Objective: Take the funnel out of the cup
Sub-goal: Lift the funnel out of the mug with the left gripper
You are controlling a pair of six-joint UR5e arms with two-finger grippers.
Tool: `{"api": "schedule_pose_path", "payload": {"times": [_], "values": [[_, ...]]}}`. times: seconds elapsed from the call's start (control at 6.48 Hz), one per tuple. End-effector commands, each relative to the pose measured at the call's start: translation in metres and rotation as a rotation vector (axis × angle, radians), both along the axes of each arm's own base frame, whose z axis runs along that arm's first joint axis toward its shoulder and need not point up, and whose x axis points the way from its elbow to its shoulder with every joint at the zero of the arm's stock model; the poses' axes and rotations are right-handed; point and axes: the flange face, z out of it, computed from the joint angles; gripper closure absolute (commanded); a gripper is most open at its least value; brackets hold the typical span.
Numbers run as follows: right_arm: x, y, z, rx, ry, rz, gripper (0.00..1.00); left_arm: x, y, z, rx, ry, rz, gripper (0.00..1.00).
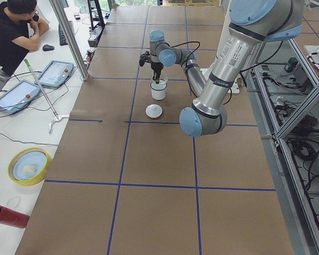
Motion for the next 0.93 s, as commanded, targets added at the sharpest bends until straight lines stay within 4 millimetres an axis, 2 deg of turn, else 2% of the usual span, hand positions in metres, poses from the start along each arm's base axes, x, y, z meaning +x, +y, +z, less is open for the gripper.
{"api": "schedule_pose_path", "payload": {"times": [0.0,0.15,0.31,0.46,0.62,0.77], "values": [[0.000,0.000,0.000,0.001,0.000,0.000,0.00,-0.039,0.005,-0.023,-0.017,0.004,-0.024,1.00],[0.000,0.000,0.000,0.001,0.000,0.000,0.00,-0.072,0.000,-0.036,-0.016,0.021,-0.062,1.00],[0.000,0.000,0.000,0.001,0.000,0.000,0.00,-0.119,-0.013,-0.050,-0.024,0.075,-0.112,1.00],[0.000,0.000,0.000,0.001,0.000,0.000,0.00,-0.156,-0.024,-0.064,-0.005,0.126,-0.159,1.00],[0.000,0.000,0.000,0.001,0.000,0.000,0.00,-0.160,-0.028,-0.072,0.068,0.186,-0.168,1.00],[0.000,0.000,0.000,-0.001,0.000,0.000,0.00,-0.156,-0.040,-0.066,0.130,0.229,-0.177,1.00]]}}
